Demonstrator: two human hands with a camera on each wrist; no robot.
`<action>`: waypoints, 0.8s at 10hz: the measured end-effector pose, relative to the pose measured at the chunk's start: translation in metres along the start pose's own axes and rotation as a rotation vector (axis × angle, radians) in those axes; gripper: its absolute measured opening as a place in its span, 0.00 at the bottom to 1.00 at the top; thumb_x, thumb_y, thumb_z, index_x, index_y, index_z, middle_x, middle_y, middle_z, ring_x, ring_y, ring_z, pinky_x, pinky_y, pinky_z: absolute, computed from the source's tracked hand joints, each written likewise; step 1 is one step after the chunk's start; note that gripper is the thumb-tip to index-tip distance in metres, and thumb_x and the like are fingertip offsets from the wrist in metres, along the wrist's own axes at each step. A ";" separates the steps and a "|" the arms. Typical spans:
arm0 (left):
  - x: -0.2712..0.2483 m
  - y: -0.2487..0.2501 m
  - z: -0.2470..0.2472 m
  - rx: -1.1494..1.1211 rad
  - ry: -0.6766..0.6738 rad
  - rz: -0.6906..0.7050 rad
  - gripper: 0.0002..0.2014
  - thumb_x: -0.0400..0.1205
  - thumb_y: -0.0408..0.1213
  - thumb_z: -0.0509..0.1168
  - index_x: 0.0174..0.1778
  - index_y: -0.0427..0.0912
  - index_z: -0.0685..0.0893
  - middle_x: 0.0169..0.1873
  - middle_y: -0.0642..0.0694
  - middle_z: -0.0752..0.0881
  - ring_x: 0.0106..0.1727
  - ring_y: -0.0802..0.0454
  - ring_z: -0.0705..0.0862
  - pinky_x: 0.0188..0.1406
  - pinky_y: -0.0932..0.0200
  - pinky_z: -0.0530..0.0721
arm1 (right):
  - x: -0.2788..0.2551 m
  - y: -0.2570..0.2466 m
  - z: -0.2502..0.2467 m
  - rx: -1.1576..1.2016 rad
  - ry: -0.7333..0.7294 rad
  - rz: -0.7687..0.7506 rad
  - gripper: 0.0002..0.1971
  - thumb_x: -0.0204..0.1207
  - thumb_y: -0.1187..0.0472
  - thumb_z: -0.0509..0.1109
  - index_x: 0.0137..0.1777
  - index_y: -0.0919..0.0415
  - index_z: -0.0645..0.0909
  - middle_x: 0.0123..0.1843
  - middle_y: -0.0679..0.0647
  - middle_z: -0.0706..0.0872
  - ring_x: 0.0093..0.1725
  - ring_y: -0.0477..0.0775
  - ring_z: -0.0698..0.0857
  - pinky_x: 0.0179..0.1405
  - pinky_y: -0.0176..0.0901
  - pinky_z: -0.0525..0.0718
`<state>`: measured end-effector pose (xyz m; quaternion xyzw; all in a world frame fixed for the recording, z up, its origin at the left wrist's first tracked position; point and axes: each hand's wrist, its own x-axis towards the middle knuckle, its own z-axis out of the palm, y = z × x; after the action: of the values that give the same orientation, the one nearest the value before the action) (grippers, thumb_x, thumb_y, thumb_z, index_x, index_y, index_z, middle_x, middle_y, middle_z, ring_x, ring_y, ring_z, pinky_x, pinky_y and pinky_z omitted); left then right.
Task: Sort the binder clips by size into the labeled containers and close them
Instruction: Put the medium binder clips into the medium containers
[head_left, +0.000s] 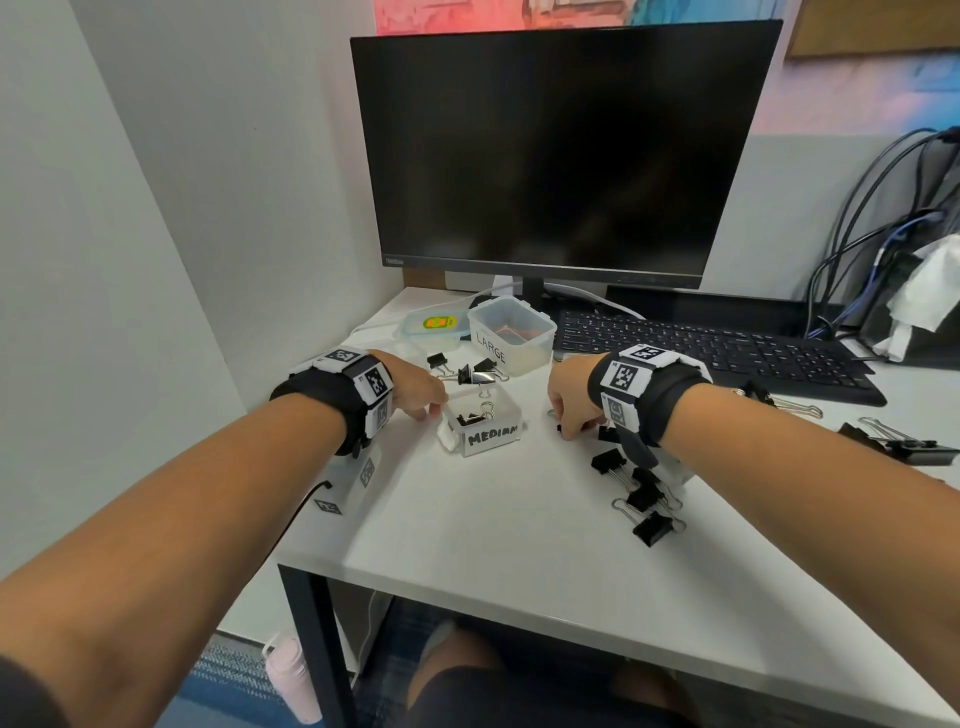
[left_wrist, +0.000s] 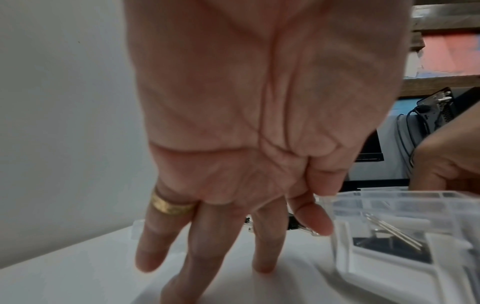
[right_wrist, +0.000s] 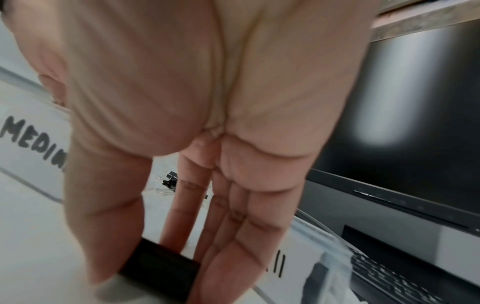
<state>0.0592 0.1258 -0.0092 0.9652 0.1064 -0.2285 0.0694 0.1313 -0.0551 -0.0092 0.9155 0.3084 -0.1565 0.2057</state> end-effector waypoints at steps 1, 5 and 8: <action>-0.003 -0.001 0.001 0.015 0.009 0.026 0.19 0.89 0.33 0.52 0.76 0.33 0.72 0.75 0.36 0.72 0.61 0.50 0.72 0.71 0.54 0.68 | -0.001 0.000 -0.001 0.012 0.010 -0.009 0.19 0.73 0.56 0.75 0.61 0.64 0.85 0.44 0.52 0.82 0.29 0.46 0.75 0.28 0.33 0.74; -0.012 0.008 -0.005 0.113 -0.012 -0.023 0.13 0.91 0.43 0.40 0.56 0.46 0.69 0.70 0.47 0.80 0.31 0.62 0.72 0.58 0.61 0.66 | -0.006 0.003 -0.024 0.326 0.325 -0.102 0.15 0.75 0.67 0.72 0.62 0.60 0.83 0.61 0.55 0.85 0.58 0.55 0.83 0.56 0.40 0.80; -0.011 0.010 -0.002 0.170 0.001 -0.018 0.24 0.91 0.47 0.38 0.70 0.41 0.74 0.69 0.48 0.81 0.29 0.63 0.71 0.62 0.62 0.66 | 0.000 -0.027 -0.025 0.356 0.319 -0.282 0.15 0.75 0.66 0.72 0.62 0.57 0.84 0.61 0.52 0.86 0.56 0.52 0.82 0.50 0.35 0.75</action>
<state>0.0522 0.1147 -0.0018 0.9668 0.0954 -0.2367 -0.0148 0.1183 -0.0235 0.0052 0.8984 0.4288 -0.0892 -0.0333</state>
